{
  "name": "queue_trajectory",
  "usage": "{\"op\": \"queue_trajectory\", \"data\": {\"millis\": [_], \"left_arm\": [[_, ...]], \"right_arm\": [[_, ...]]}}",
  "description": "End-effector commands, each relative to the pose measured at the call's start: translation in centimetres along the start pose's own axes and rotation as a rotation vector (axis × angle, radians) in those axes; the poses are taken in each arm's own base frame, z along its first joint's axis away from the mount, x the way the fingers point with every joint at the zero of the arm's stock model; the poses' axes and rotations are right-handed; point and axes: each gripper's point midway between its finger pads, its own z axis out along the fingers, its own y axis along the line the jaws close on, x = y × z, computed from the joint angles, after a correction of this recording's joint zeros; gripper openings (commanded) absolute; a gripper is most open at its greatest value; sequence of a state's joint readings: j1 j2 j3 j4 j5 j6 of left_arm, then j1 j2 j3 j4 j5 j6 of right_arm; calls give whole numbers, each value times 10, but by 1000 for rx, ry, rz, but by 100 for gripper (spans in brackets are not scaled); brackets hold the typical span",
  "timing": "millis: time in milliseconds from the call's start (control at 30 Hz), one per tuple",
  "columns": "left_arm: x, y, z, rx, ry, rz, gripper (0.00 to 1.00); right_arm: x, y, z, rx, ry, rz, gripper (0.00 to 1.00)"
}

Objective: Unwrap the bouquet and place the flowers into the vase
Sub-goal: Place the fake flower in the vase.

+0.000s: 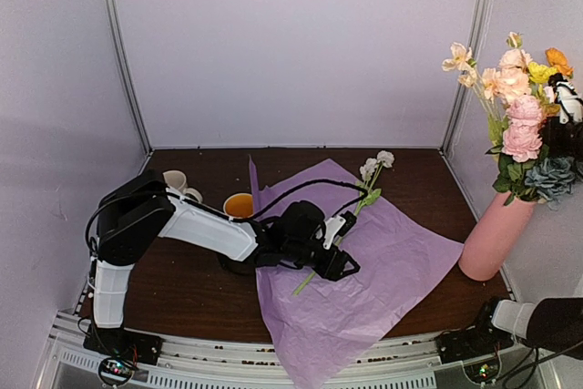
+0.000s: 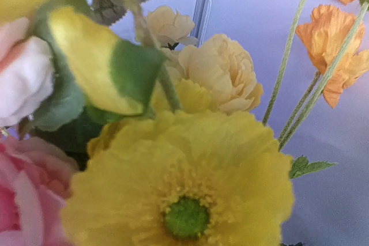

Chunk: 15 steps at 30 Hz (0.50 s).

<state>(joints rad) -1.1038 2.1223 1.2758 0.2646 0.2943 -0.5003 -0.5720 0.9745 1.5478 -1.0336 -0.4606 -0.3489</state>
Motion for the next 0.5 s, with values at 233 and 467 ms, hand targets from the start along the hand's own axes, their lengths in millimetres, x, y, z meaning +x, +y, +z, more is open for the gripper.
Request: {"op": "queue_trajectory", "data": {"millis": [233,467], "left_arm": [[-19,-16,-8,39,-55,27,58],[-23,-19,-16,29,-45,34,58]], "right_arm": [[-75,18,-98,17,-196,-24,37],[-124,61,-149,-160,-452,-75,49]]}}
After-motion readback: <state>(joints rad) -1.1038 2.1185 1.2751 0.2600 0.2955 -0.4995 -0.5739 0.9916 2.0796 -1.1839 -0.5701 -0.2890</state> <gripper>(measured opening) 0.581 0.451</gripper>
